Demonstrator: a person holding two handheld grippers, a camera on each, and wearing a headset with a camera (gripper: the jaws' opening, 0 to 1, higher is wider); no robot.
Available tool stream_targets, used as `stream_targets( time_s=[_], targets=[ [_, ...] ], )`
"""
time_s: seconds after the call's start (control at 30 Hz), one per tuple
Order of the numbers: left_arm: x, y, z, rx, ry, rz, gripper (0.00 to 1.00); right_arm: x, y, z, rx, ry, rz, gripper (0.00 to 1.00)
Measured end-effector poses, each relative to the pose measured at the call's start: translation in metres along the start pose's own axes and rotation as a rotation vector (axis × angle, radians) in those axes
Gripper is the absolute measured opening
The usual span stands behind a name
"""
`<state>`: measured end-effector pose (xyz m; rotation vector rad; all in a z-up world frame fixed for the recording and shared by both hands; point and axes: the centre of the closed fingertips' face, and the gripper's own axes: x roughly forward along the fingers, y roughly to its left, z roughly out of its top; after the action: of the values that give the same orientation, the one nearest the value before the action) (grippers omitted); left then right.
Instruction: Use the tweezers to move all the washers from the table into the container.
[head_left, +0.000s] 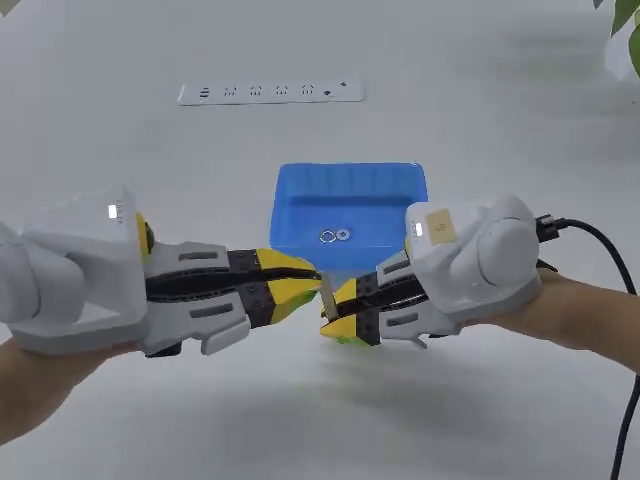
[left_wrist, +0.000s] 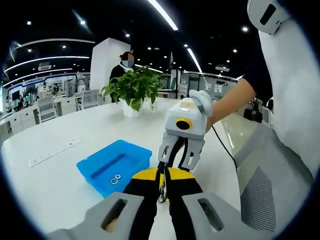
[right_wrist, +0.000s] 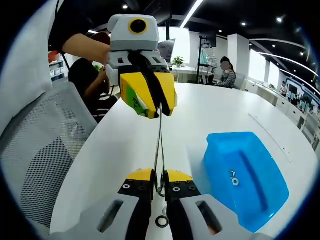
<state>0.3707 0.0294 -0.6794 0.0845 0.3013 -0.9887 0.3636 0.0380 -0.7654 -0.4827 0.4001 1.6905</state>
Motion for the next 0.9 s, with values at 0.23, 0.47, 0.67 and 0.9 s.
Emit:
stream_targets(
  time_s=[0.23,0.47,0.67,0.9],
  targets=[
    [-0.013,0.003,0.017,-0.001,-0.058,0.05,0.16,-0.005,0.0,0.008,0.004,-0.021,-0.008,0.08],
    [-0.028,0.0,0.019,-0.003,-0.069,0.083,0.22,-0.02,-0.011,0.035,-0.029,-0.072,-0.052,0.08],
    [-0.047,0.0,0.017,-0.038,-0.093,0.143,0.27,-0.042,-0.038,0.061,-0.06,-0.114,-0.113,0.09],
    [-0.063,-0.008,0.011,-0.114,-0.101,0.153,0.43,-0.066,-0.074,0.08,-0.07,-0.142,-0.185,0.09]
  ],
)
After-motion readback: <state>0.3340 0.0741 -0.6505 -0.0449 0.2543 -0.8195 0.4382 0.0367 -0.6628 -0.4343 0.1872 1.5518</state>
